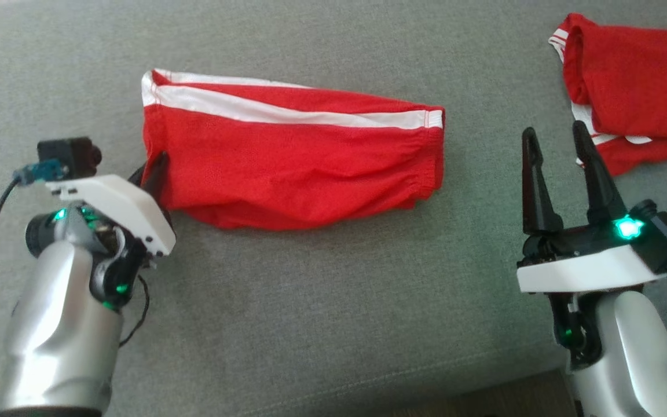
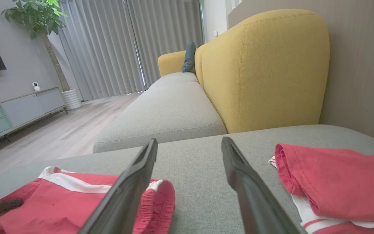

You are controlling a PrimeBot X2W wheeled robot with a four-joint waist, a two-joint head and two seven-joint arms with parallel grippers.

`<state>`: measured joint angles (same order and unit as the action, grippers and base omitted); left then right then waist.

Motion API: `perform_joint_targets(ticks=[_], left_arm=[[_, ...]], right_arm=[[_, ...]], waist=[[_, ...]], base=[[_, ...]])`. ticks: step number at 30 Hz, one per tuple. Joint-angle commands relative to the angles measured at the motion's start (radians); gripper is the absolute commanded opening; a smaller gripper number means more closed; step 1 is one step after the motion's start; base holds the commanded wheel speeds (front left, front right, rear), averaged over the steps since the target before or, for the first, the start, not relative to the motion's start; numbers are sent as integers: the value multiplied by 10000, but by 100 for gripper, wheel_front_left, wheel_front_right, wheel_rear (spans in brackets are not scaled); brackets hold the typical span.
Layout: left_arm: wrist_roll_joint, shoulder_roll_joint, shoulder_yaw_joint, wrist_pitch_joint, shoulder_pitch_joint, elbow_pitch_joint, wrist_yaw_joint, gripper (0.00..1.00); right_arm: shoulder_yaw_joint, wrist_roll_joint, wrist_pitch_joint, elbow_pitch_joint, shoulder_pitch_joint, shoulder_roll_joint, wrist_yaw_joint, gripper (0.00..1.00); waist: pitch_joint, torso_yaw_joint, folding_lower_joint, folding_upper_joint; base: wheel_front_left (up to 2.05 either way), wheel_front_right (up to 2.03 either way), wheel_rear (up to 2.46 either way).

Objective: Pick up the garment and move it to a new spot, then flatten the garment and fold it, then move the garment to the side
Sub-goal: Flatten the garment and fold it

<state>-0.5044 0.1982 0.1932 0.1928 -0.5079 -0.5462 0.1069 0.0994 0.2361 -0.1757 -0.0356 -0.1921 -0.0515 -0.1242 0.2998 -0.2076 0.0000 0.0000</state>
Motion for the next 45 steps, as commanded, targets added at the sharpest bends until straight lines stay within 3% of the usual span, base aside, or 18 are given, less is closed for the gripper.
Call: perform_joint_targets(ticks=[1,12,21,23,24,25,34,39,45], left_arm=[[-59,286,-374,-118,-11,463,44,0],[-579,-204,-547,-473,2315,2371,-440,0],[-658,-664,-522,-855,2734,2848,-845,0],[-546,-658,-555,-1090,2716,2851,-948,48],[-489,-654,-570,-1219,2710,2848,-993,95],[-402,-636,-580,-1396,2692,2865,-1028,100],[513,-625,-358,-3260,2809,3183,-1167,100],[933,-776,-95,-4030,3142,3445,-1302,100],[959,-1046,91,-4309,3519,3603,-1455,100]], right_arm=[[157,-77,7,316,-5,13,-65,100],[-214,-458,808,215,209,13,-65,100],[-258,-524,1392,42,83,13,-65,100],[-273,-525,1427,-35,31,13,-65,100],[-280,-529,1439,-76,13,13,-65,100],[-293,-538,1453,-117,2,13,-65,100],[-545,-760,1892,-501,-62,13,-65,100],[-499,-790,2880,-993,-316,-140,-65,100],[154,72,4199,-1717,-1216,-688,-65,100]], waist=[[-87,81,0,0],[-516,775,0,0],[-578,919,0,0],[-601,905,0,0],[-623,899,0,0],[-646,895,0,0],[-1101,1006,0,0],[-1407,1199,0,0],[-1419,1530,0,0]], base=[[0,0,0],[0,0,0],[0,0,0],[0,0,0],[0,0,0],[0,0,0],[0,0,0],[0,0,0],[0,0,0]])
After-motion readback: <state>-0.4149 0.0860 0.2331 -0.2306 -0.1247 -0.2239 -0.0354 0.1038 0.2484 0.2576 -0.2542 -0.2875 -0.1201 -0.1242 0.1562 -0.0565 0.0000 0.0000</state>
